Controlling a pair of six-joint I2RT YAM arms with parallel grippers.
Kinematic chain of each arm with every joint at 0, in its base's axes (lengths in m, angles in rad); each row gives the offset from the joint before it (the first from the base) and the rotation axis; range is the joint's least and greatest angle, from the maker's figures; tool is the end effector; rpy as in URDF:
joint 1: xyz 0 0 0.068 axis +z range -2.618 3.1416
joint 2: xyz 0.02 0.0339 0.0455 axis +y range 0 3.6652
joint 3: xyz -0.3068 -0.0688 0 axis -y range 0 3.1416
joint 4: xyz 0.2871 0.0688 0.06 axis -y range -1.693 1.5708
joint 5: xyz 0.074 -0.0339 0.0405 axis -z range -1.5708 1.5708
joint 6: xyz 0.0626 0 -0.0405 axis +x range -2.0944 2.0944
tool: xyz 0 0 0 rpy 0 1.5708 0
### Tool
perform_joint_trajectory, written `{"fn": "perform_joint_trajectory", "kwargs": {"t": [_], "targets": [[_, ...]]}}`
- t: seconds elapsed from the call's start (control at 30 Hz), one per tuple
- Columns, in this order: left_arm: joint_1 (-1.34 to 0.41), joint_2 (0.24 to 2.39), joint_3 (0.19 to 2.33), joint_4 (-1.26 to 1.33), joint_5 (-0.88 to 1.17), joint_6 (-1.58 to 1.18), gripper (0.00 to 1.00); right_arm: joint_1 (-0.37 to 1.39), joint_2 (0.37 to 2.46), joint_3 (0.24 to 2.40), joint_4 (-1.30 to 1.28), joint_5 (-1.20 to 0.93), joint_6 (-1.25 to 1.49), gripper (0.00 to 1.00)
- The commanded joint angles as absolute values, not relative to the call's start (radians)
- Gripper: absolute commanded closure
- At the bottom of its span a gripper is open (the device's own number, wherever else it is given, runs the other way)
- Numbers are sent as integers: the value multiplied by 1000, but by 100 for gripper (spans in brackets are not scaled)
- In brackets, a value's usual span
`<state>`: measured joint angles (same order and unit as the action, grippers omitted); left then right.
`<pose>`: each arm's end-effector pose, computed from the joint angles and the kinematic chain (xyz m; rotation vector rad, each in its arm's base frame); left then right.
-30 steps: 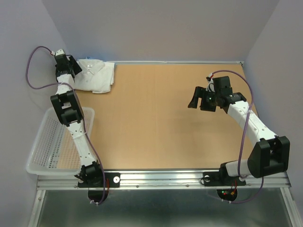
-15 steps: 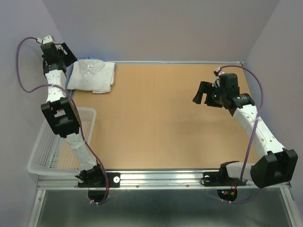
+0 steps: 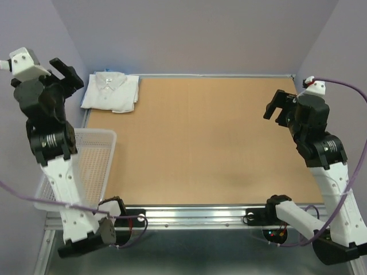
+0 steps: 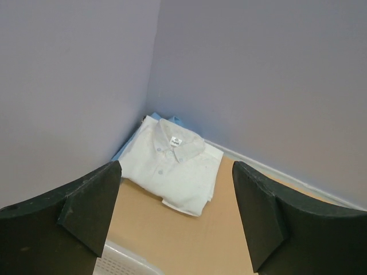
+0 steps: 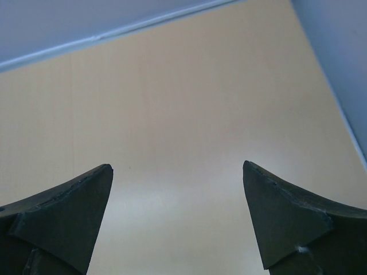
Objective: Fold and stack the long sleeve shirts
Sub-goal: Neatly place the folded shirt to the corner
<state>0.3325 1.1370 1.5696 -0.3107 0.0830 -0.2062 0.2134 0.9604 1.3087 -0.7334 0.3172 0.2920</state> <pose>0.2493 0.0806 0.5833 -0.3198 1.4137 0.0432 0.2164 0.0269 0.4691 0.2829 1.9151 0.0261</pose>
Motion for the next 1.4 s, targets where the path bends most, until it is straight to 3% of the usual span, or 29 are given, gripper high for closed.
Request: {"fn": "perform_joint_trajectory", "kwargs": {"t": [0.0, 0.3, 0.53, 0.6, 0.77, 1.37], "targets": [[252, 944, 1545, -432, -75, -180, 10, 282, 861, 1382, -756, 566, 287, 0], [63, 540, 1419, -512, -301, -152, 10, 305, 661, 1310, -637, 643, 192, 0], [49, 318, 1332, -552, -397, -115, 8, 305, 505, 1240, -603, 597, 112, 0], [49, 256, 1313, -549, -402, -100, 1, 305, 468, 1206, -589, 575, 86, 0], [49, 105, 1194, -431, -472, -120, 1, 305, 403, 1169, -586, 555, 68, 0], [48, 84, 1178, -449, -537, -175, 1, 305, 399, 1177, -581, 500, 18, 0]]}}
